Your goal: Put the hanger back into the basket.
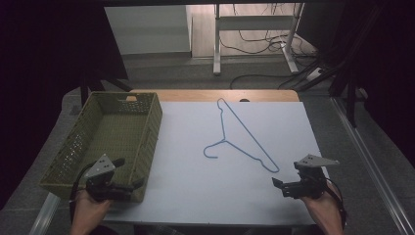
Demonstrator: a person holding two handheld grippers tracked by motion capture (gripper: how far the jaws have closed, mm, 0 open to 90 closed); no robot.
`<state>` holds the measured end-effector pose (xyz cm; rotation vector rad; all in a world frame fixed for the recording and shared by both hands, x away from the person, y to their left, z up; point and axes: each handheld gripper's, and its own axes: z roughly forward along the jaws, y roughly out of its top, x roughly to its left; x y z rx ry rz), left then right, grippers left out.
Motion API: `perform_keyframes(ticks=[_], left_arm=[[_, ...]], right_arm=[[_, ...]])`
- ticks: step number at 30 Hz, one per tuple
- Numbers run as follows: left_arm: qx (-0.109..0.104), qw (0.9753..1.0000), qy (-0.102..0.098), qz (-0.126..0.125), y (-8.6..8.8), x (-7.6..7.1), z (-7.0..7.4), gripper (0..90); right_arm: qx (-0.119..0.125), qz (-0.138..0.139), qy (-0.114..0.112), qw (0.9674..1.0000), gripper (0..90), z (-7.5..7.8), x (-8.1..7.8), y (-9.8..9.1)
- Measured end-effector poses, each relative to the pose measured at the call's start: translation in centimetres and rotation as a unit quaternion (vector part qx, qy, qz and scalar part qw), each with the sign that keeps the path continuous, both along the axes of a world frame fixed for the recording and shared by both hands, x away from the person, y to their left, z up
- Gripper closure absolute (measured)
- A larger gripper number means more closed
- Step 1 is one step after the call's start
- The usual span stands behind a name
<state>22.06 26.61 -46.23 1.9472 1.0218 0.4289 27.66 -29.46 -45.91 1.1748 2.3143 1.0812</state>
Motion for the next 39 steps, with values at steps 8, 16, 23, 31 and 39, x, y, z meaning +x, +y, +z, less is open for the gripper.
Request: perform_keyframes(ticks=[8,16,23,31,39], left_arm=[[0.004,0.9999,-0.004,-0.009,-1.3,0.0,0.9,1.2],[-0.021,0.9995,-0.003,-0.022,-2.7,0.2,1.7,0.9],[-0.015,0.9993,-0.006,-0.034,-4.0,0.6,2.1,1.0],[0.0,0.9974,-0.009,-0.071,-7.0,1.9,2.7,0.5],[0.0,0.9953,0.0,-0.097,-9.4,3.7,2.8,0.9]], right_arm=[[-0.002,0.012,0.001,0.9999,1.6,0.4,0.5,0.2],[-0.006,0.023,0.012,0.9996,1.5,0.5,1.1,0.8],[-0.002,0.028,0.016,0.9995,0.6,0.7,1.6,1.3],[-0.006,0.042,0.022,0.9989,0.5,1.2,2.3,2.4],[-0.015,0.044,0.019,0.9988,0.0,1.9,3.2,3.4]])
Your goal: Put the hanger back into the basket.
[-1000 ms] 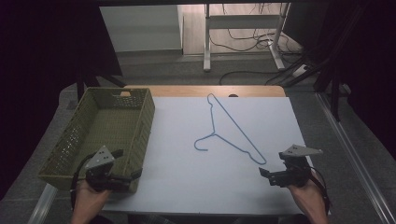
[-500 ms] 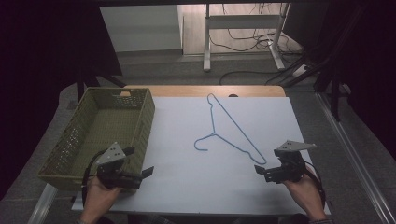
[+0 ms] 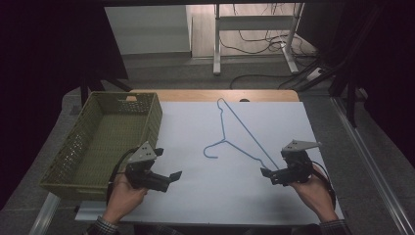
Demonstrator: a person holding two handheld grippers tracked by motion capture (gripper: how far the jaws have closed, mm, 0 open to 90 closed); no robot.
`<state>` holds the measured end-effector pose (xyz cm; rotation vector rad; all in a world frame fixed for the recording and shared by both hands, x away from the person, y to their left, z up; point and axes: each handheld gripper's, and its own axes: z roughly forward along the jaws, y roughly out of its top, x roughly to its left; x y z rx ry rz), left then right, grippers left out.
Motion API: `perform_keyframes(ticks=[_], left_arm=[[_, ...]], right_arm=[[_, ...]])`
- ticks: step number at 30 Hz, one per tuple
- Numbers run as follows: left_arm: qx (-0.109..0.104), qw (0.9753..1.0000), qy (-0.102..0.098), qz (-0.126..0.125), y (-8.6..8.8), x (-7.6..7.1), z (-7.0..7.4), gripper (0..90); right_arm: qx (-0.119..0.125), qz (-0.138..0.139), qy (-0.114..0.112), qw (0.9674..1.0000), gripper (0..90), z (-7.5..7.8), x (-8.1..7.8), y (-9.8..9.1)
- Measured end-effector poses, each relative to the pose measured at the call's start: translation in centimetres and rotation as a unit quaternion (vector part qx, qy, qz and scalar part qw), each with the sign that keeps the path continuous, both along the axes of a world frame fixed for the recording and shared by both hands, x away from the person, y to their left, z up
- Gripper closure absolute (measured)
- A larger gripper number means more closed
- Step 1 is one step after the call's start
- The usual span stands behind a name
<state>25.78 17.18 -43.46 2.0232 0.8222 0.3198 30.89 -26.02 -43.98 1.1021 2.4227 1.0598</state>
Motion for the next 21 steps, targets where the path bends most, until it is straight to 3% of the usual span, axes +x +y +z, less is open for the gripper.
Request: perform_keyframes(ticks=[6,10,15,21], left_arm=[[0.005,1.0,0.001,-0.007,-1.5,1.1,0.0,0.5],[0.02,0.9998,0.0,-0.007,-2.6,2.0,-0.4,0.4],[0.025,0.9996,0.006,-0.008,-4.0,3.7,-1.2,0.4],[0.022,0.9997,0.011,-0.007,-4.6,5.2,-2.4,0.4]], right_arm=[[-0.006,0.003,0.0,1.0,0.0,0.1,0.8,0.8],[-0.004,0.006,0.001,1.0,0.0,0.4,1.4,1.1],[-0.011,0.012,-0.001,0.9999,0.0,0.6,2.2,1.9],[-0.026,0.023,0.002,0.9994,0.0,0.4,3.7,3.4]])
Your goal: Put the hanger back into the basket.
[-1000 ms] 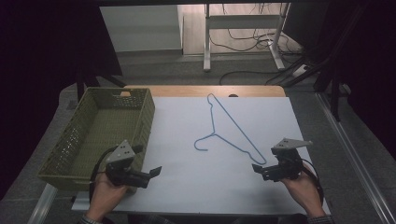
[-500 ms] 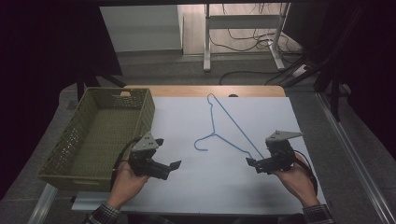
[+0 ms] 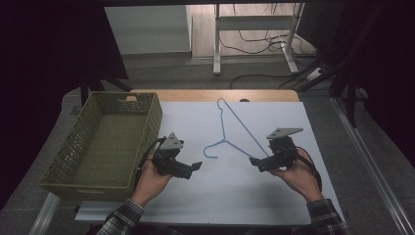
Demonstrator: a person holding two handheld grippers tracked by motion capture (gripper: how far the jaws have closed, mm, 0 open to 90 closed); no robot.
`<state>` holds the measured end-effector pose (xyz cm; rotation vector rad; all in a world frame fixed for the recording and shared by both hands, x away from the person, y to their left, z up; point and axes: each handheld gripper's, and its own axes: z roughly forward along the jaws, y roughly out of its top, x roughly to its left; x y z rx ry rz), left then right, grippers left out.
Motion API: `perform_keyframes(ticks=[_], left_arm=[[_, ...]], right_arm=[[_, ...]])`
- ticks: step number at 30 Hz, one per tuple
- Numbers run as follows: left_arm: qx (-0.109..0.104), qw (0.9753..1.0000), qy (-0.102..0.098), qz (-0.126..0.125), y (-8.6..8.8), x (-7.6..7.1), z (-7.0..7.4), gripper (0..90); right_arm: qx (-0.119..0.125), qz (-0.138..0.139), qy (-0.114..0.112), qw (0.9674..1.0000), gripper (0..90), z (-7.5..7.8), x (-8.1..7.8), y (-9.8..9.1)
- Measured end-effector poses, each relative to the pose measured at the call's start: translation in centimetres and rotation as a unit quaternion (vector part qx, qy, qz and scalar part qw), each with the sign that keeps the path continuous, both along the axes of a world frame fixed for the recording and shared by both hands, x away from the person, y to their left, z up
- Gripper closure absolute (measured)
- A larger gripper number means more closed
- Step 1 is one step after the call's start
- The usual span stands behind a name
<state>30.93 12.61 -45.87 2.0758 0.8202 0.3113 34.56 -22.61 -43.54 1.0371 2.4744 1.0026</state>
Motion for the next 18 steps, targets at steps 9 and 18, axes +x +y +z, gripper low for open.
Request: perform_keyframes(ticks=[9,18], left_arm=[[0.008,0.9999,0.009,0.007,-0.1,1.3,-1.9,0.2],[0.007,0.9998,0.016,0.011,0.3,1.6,-3.1,0.3]], right_arm=[[-0.009,0.022,-0.001,0.9997,18.0,-0.1,2.7,2.8],[-0.022,0.045,0.024,0.9984,41.1,-2.0,6.7,5.6]])
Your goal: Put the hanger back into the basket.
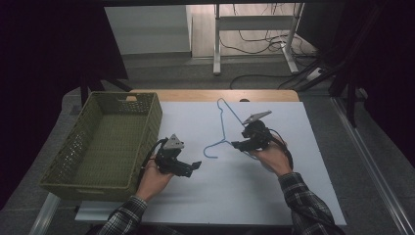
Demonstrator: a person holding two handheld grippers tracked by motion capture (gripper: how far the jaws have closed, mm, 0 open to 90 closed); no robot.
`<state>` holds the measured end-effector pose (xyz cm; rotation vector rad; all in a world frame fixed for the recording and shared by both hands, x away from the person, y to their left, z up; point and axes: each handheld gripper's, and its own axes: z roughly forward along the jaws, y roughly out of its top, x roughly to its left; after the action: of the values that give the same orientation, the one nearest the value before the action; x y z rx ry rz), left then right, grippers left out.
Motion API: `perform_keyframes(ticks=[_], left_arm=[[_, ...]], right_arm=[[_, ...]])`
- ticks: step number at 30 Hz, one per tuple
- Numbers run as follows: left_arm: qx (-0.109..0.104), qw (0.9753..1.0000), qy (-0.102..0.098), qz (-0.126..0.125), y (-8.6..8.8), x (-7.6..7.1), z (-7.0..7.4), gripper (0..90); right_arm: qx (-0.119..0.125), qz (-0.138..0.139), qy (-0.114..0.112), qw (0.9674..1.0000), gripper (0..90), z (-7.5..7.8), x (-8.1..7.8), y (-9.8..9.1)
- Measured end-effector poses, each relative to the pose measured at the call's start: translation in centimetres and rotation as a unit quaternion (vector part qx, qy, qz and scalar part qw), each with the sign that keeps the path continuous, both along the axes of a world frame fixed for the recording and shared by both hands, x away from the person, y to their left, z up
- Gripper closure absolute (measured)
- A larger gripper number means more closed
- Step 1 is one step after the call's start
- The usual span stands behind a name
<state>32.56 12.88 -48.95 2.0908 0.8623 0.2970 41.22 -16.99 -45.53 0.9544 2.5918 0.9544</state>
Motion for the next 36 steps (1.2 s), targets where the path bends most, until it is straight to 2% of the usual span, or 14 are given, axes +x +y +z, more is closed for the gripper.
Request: perform_keyframes(ticks=[6,7,8,15,24,30,36], left_arm=[[0.004,1.0,0.0,-0.003,-0.3,-0.1,-0.3,0.2],[0.008,1.0,-0.001,-0.004,-0.4,-0.1,-0.4,0.2],[0.017,0.9998,-0.005,-0.005,-0.5,-0.1,-0.5,0.2],[0.023,0.9997,-0.005,-0.007,-0.6,0.0,-0.9,0.2],[0.03,0.9995,-0.006,-0.01,-0.9,0.0,-1.1,0.2],[0.033,0.9994,-0.005,-0.009,-0.9,0.0,-1.2,0.2],[0.037,0.9993,-0.005,-0.008,-0.9,0.1,-1.2,0.2]], right_arm=[[-0.01,0.013,0.024,0.9996,58.6,-2.2,2.4,1.3],[-0.01,0.013,0.024,0.9996,58.6,-2.2,2.4,1.3],[-0.019,0.012,0.026,0.9994,63.4,-3.0,2.9,1.5],[-0.029,0.01,0.041,0.9987,70.2,-4.9,3.9,1.7],[-0.051,0.015,0.031,0.9981,77.1,-5.6,3.8,2.2],[-0.053,0.011,0.032,0.998,84.7,-5.6,3.7,2.4],[-0.062,0.013,0.026,0.9976,86.4,-5.6,3.6,2.6]])
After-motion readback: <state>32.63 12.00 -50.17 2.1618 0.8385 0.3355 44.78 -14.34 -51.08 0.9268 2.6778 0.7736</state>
